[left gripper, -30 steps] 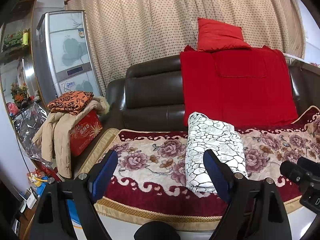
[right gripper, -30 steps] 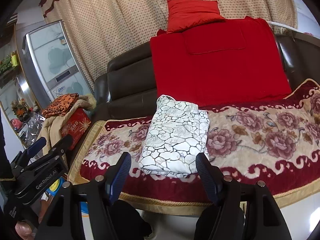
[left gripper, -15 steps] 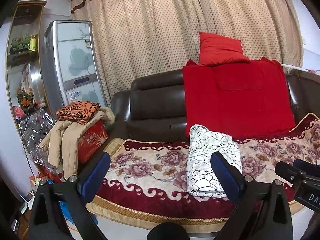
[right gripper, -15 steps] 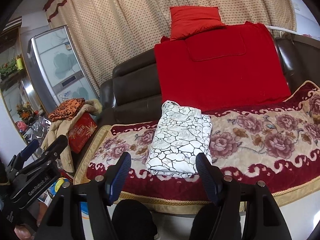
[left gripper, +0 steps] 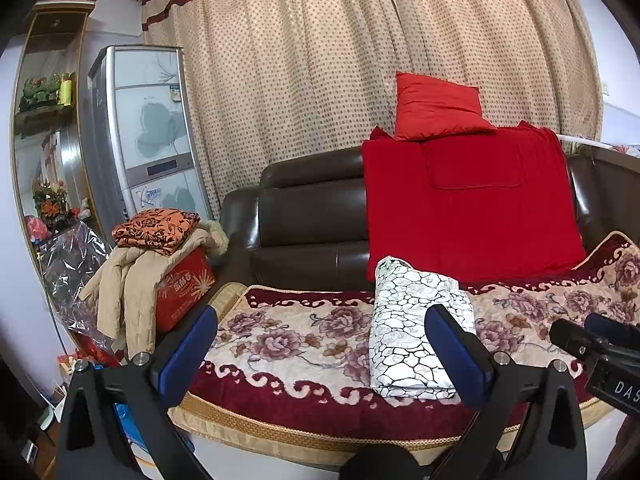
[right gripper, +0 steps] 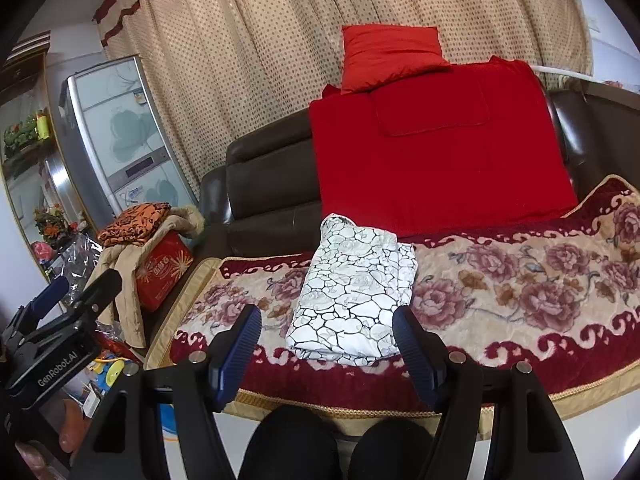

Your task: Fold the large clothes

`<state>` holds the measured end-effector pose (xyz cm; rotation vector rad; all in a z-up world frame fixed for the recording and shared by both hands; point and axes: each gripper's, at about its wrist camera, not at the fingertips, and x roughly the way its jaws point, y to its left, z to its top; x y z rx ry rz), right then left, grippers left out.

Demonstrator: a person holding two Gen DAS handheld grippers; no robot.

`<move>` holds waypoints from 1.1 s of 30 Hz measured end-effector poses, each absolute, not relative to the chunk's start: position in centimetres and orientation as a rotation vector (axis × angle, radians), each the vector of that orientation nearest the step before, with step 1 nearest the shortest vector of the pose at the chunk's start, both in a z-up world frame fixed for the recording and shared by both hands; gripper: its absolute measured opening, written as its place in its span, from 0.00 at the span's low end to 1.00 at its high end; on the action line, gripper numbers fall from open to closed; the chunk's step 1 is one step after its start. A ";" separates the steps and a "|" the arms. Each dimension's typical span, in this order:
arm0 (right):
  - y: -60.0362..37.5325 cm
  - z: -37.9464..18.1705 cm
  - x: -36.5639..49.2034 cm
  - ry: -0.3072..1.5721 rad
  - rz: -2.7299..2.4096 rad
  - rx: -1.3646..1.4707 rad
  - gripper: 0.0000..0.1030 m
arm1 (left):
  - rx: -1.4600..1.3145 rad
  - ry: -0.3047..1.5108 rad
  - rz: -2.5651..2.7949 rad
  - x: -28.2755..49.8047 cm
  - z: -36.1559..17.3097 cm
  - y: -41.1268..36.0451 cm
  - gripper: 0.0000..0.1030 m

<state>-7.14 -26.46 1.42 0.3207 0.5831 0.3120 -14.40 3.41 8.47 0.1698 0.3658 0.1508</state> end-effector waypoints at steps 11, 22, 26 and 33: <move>-25.8 1.9 -7.3 0.577 0.289 0.301 0.70 | 0.152 0.366 0.142 -14.8 8.7 4.2 1.00; -25.4 2.0 -7.3 0.588 0.278 0.286 0.70 | 0.130 0.375 0.139 -14.3 8.7 4.9 1.00; -24.9 2.0 -6.8 0.594 0.283 0.279 0.70 | 0.125 0.384 0.148 -13.9 8.6 5.3 1.00; -24.0 2.0 -6.1 0.600 0.295 0.272 0.70 | 0.107 0.391 0.163 -12.9 8.8 6.0 1.00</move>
